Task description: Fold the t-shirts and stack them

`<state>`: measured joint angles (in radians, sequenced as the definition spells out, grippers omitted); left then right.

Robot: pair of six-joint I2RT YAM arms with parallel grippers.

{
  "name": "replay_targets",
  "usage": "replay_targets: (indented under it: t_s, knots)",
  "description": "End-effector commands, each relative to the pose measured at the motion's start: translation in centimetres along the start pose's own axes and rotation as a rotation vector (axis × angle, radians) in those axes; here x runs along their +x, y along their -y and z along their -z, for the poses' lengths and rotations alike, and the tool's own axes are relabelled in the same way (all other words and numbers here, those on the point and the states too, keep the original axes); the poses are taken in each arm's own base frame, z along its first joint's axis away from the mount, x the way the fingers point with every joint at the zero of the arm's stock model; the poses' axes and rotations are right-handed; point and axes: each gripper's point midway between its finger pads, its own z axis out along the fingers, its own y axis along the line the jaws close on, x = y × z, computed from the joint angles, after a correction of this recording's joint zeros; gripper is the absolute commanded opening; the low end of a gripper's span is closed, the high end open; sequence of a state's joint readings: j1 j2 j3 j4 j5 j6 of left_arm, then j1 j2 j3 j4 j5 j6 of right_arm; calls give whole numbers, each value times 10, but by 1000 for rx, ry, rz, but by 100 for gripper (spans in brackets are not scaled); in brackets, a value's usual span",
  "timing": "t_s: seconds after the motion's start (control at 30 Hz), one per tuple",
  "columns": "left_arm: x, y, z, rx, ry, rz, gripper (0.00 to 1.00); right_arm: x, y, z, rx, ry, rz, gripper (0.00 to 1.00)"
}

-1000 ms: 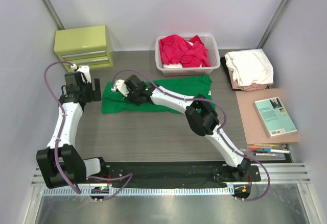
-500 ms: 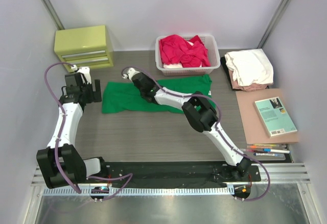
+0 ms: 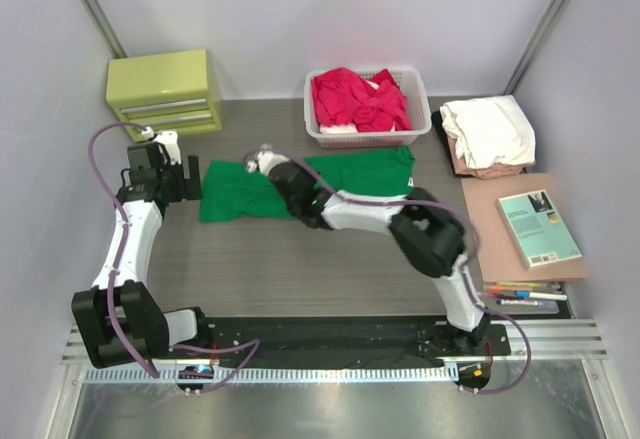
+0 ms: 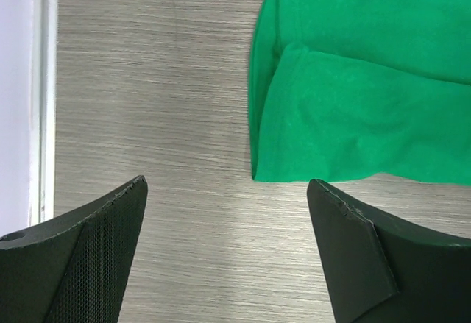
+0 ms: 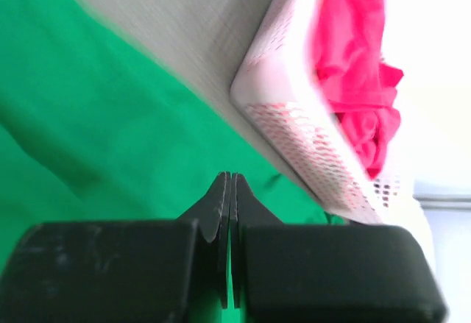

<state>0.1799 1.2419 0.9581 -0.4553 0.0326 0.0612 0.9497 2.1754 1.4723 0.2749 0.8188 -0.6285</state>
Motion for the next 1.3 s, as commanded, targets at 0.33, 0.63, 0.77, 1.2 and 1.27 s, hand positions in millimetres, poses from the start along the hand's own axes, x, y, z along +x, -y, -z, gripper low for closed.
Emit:
replay_targets:
  t_s: [0.33,0.63,0.77,1.2,1.27]
  knots:
    - [1,45,-1,272,-1,-1,89,-1,131,267,-1492,209,-412,1]
    - [15,75,6,423,-89,-80,88,91,159,240,-801,137,-340,1]
    - [7,53,-11,269,-110,-98,64,126,183,243,-637,123,-429,1]
    - [37,78,-50,390,-341,-126,0,141,176,229,-639,78,-520,1]
    - [41,80,-64,403,-373,-117,0,141,176,230,-641,78,-525,1]
